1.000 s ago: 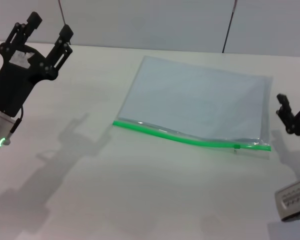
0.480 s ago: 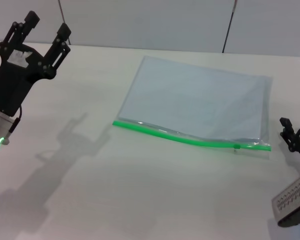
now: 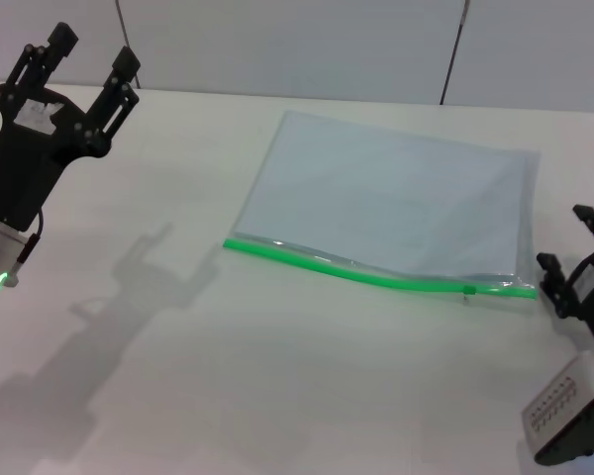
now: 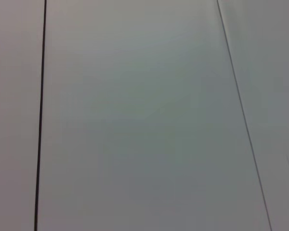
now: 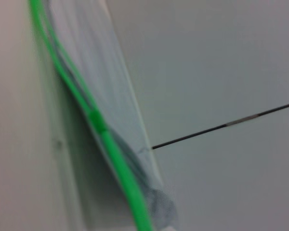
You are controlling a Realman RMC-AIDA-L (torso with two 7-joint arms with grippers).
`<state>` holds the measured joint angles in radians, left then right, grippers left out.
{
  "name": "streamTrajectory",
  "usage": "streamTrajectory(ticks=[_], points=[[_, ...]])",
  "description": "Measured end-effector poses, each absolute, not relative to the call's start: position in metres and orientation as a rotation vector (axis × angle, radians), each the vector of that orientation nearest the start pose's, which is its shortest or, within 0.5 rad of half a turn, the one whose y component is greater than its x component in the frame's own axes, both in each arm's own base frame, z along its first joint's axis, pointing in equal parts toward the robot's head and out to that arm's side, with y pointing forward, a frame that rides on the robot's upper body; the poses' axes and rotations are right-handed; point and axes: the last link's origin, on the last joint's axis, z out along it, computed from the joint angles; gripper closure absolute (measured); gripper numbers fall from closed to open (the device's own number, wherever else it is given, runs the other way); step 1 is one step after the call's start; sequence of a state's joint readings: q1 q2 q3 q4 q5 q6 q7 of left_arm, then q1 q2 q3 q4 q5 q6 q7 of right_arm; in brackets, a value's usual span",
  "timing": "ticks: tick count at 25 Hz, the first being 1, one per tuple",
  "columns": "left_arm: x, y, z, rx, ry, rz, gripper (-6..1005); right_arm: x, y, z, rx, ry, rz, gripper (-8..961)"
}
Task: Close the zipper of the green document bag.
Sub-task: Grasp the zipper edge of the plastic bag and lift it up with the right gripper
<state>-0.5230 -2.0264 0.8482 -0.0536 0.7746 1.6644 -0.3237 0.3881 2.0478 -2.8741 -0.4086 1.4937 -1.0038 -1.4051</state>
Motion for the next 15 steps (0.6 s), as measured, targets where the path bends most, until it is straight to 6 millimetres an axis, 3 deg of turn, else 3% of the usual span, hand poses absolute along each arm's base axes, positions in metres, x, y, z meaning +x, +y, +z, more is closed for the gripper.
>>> streamTrajectory(ticks=[15], points=[[-0.282,0.320,0.026,-1.693,-0.190,-1.084,276,0.309,0.299,-0.092,-1.837,-0.516,-0.363,134]])
